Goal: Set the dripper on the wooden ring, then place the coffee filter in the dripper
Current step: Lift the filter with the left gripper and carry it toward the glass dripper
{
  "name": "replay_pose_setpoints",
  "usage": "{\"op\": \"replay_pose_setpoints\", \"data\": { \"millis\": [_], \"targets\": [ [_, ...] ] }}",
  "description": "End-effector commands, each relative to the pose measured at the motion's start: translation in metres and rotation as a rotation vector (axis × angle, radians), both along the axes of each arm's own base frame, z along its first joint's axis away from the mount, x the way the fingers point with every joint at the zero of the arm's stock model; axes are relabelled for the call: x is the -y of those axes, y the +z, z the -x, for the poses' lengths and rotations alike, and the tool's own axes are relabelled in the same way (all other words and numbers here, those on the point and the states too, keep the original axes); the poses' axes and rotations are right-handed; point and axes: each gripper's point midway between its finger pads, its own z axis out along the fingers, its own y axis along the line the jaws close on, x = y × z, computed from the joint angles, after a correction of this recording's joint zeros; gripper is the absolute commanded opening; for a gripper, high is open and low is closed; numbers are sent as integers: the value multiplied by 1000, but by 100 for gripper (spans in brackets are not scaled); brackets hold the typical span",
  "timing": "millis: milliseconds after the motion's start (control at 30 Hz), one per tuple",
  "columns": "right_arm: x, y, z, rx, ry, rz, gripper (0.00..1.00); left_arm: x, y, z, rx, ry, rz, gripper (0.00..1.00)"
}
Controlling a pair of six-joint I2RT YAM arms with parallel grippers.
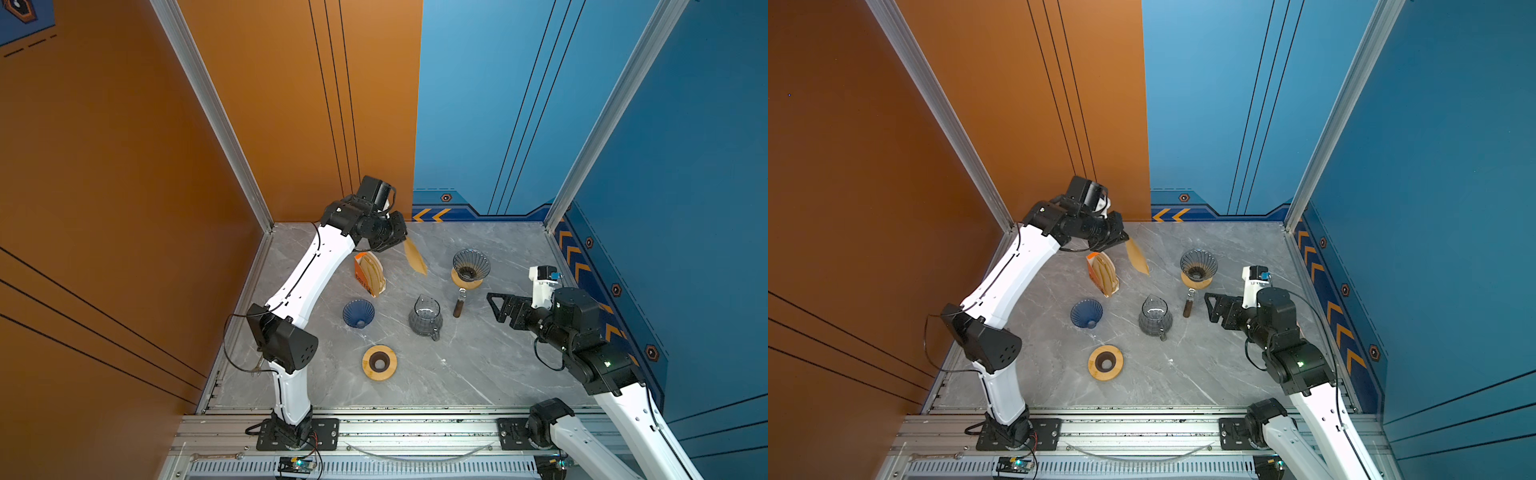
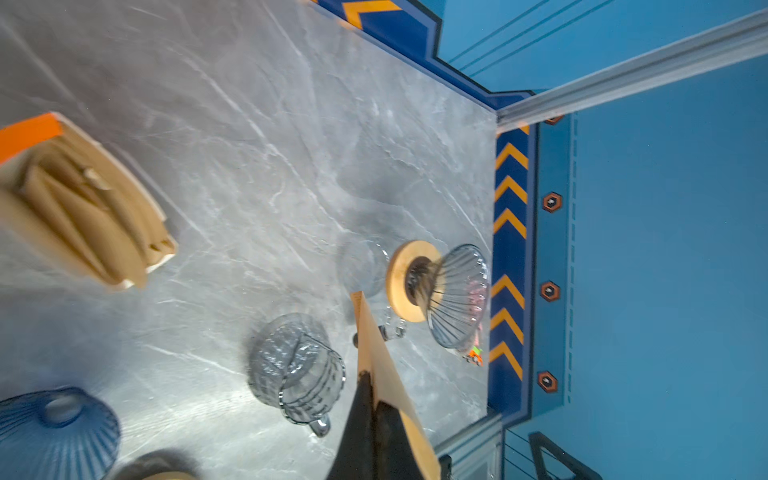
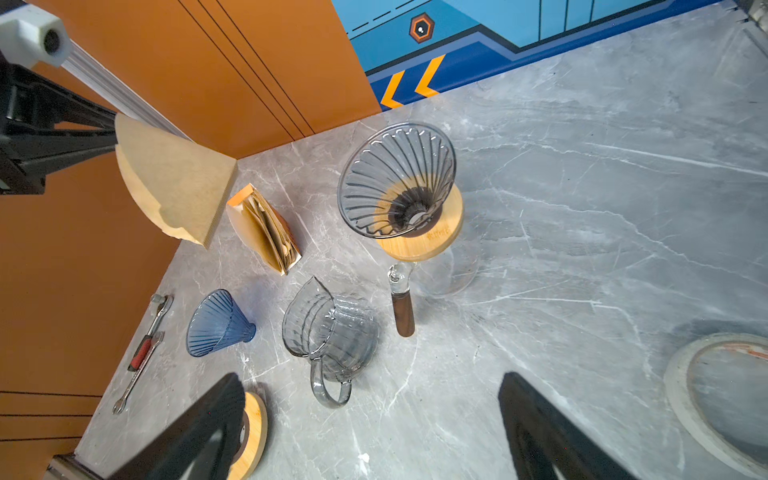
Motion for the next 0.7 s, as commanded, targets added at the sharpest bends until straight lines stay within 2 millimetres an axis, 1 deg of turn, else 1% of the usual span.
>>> {"op": "replay_pose_setpoints", "data": {
  "millis": [0,133,200,333,467,667],
  "targets": [
    [9,7,6,-1,-41,-21,93,33,1,7,-54,-85,80,0],
    [17,11,9,7,-76,-40,93,65,7,9,-66,-159,147,0],
    [20,12,11,9,-88,-42,93,77,7,9,-68,-190,166,0],
    [22,10,11,3,-97,-48,93,98,-1,11,-93,-242,190,0],
    [23,8,10,-5,-99,-49,93,111,-9,15,-116,-275,198,0],
    [25,9,3,-5,-102,-36,93,124,-18,15,-142,-296,214,0]
  ]
}}
